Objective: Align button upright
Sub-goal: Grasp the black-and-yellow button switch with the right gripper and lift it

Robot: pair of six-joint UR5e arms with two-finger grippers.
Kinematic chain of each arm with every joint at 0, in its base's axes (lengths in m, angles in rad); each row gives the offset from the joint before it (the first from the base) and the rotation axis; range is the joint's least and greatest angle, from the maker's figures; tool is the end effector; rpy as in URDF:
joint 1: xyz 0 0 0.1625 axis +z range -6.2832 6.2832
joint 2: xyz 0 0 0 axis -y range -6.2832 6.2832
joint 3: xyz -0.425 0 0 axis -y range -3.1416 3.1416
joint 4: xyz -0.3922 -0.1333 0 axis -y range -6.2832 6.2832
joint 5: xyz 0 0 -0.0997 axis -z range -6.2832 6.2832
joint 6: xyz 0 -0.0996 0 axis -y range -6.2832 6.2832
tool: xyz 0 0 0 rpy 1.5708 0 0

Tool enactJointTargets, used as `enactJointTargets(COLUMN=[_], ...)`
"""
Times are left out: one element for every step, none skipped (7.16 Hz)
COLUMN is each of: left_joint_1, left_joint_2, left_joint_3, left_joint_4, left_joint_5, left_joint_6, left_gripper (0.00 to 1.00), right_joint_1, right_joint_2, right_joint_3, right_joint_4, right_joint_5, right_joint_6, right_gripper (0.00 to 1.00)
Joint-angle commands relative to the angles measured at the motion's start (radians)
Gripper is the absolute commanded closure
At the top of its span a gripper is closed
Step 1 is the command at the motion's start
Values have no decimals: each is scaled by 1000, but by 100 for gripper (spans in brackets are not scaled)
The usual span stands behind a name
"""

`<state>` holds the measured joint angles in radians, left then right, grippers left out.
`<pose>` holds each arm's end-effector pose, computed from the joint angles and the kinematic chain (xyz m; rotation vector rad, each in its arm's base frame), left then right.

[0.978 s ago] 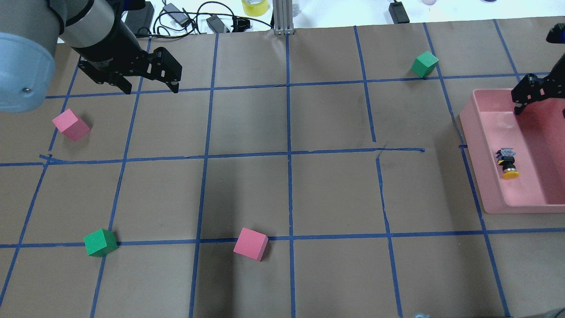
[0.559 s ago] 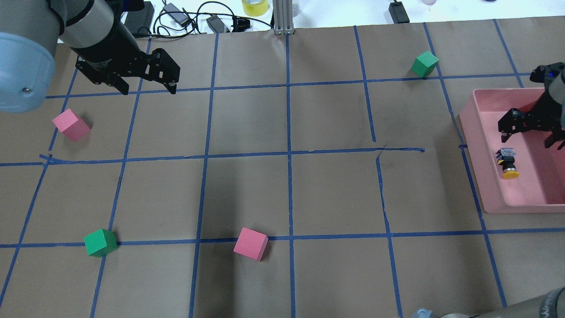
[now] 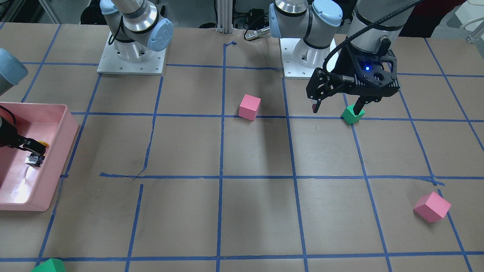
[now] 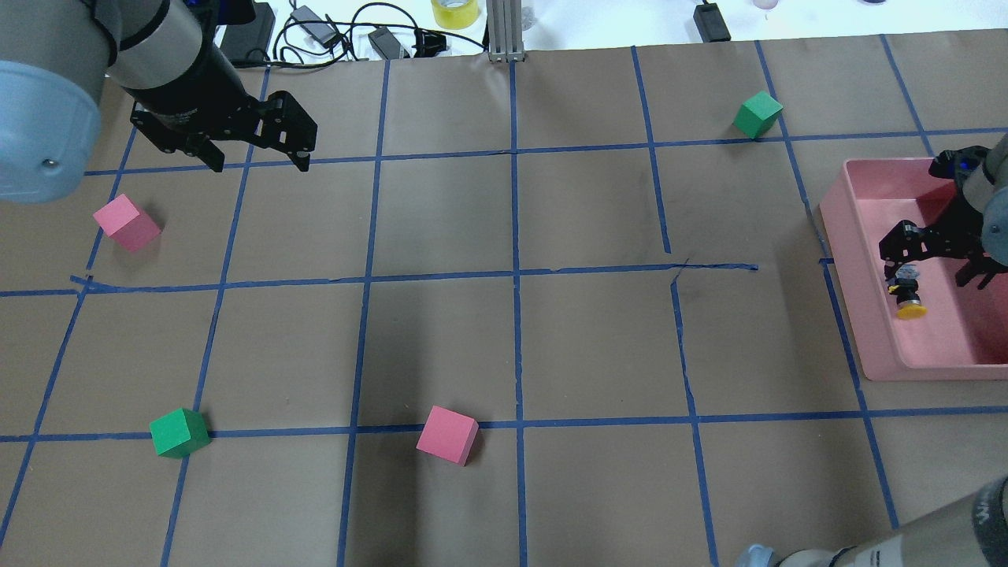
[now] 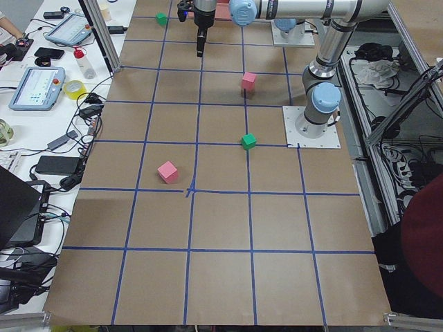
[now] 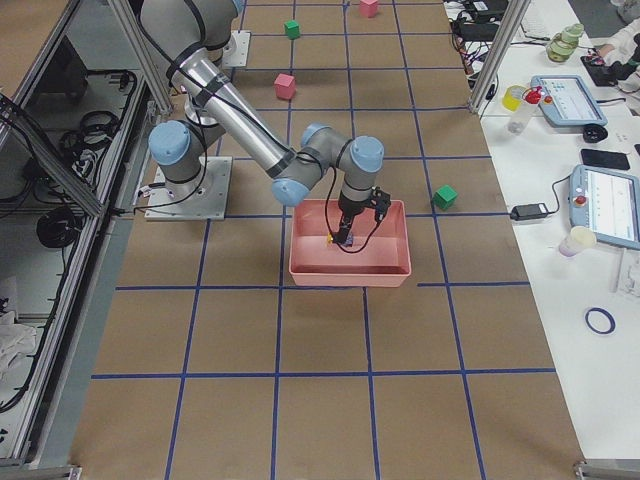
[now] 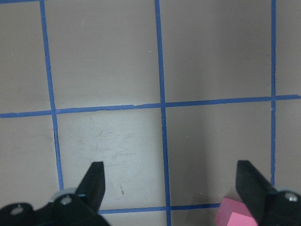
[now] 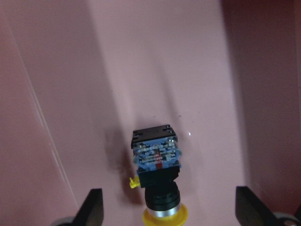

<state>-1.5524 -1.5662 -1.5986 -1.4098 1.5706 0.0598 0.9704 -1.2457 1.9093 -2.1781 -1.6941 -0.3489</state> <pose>-0.1241 -0.5049 0.4934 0.0648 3.1283 -0.2158 -0.2045 -0.5129 0.2194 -0.3777 -3.0299 -0.1626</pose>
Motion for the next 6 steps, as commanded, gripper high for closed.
enactJointTargets(left_joint_1=[0,0,0,0,0,-2], left_joint_2=[0,0,0,0,0,0], left_joint_3=[-1,-6,-8,-9,-9,-9], left_joint_4=[0,0,0,5,5,5], left_joint_5=[0,-4,-6,-7,-4,-4], left_joint_6=[-2,-2,-3,-3,-5,-5], left_gripper=[0,0,0,0,0,0], right_joint_1=[-33,-38,-41,-41,-42,-44], right_joint_2=[32,41,45,60,74,72], right_joint_3=[2,2,4,5,5,5], right_joint_4=[-11,-31,-32,-32,-31,-28], right_joint_5=[5,5,7,7,8,5], right_joint_6=[-44,-100,-101,-101,-99,-104], right_gripper=[0,0,0,0,9,84])
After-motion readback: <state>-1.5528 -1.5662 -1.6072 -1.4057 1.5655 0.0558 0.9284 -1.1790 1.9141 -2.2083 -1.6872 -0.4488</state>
